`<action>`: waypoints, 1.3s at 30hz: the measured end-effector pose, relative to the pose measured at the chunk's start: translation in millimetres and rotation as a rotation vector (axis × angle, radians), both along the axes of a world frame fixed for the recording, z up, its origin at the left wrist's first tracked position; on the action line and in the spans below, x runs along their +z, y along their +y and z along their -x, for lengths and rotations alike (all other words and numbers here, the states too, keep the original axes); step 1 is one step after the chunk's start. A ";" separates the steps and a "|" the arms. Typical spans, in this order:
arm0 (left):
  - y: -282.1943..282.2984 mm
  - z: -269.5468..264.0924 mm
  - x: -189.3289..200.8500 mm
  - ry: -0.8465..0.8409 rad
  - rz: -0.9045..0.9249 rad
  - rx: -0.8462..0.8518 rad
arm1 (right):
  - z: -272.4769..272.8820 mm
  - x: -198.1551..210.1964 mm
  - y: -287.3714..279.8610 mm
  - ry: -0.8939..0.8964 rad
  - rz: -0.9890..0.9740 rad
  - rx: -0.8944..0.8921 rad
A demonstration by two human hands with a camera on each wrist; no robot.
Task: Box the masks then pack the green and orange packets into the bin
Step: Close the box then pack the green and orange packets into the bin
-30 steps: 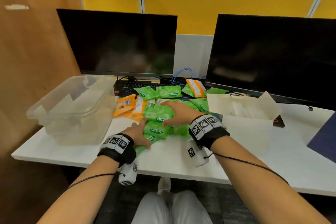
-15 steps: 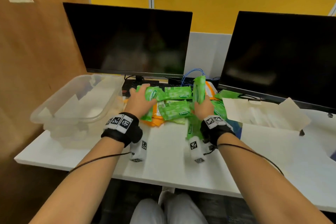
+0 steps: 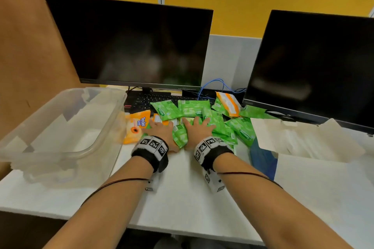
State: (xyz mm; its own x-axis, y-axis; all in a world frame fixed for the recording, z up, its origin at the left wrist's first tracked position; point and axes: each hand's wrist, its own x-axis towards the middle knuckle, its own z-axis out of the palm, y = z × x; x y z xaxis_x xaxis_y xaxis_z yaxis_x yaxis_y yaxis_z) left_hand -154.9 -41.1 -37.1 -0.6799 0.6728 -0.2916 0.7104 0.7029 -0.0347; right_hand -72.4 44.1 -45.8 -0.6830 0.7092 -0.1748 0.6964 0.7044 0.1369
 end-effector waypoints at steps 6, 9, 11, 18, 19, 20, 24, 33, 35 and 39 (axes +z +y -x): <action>11.9 14.5 12.6 -0.038 -0.292 -0.070 | -15.0 18.2 29.6 0.462 0.030 0.021; 10.8 23.0 19.7 -0.083 -0.456 0.015 | -32.5 38.9 53.4 1.008 0.246 -0.232; 6.6 27.1 24.2 -0.123 -0.587 0.096 | -40.5 36.1 70.0 1.302 0.431 -0.464; 2.9 33.3 29.0 -0.149 -0.971 0.335 | -69.2 10.9 85.9 1.292 0.806 -0.649; 5.5 27.5 29.2 -0.159 -0.958 0.310 | -73.8 10.6 87.9 1.285 0.763 -0.679; 9.4 20.5 28.6 -0.182 -0.935 0.277 | -77.3 9.7 89.2 1.284 0.711 -0.714; 29.2 -7.8 19.0 -0.341 -0.992 0.175 | -98.7 5.6 100.0 1.234 0.541 -0.808; 40.8 -40.1 -9.1 0.137 -0.525 0.167 | -115.4 -0.1 65.3 0.459 0.456 -0.390; 45.0 -49.6 -7.0 0.283 -0.459 0.022 | -113.4 1.2 53.6 0.329 0.448 -0.255; 56.7 -70.0 6.3 0.108 -0.514 -0.062 | -119.6 22.9 32.9 0.245 0.523 -0.159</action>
State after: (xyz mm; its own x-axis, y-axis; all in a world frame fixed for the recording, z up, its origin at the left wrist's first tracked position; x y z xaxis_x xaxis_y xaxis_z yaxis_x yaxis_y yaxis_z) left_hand -84.9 15.6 -30.8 -0.6424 0.7503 0.1564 0.7626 0.6054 0.2278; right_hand 47.2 77.1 -22.9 -0.6401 0.6684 -0.3789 0.7663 0.5197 -0.3778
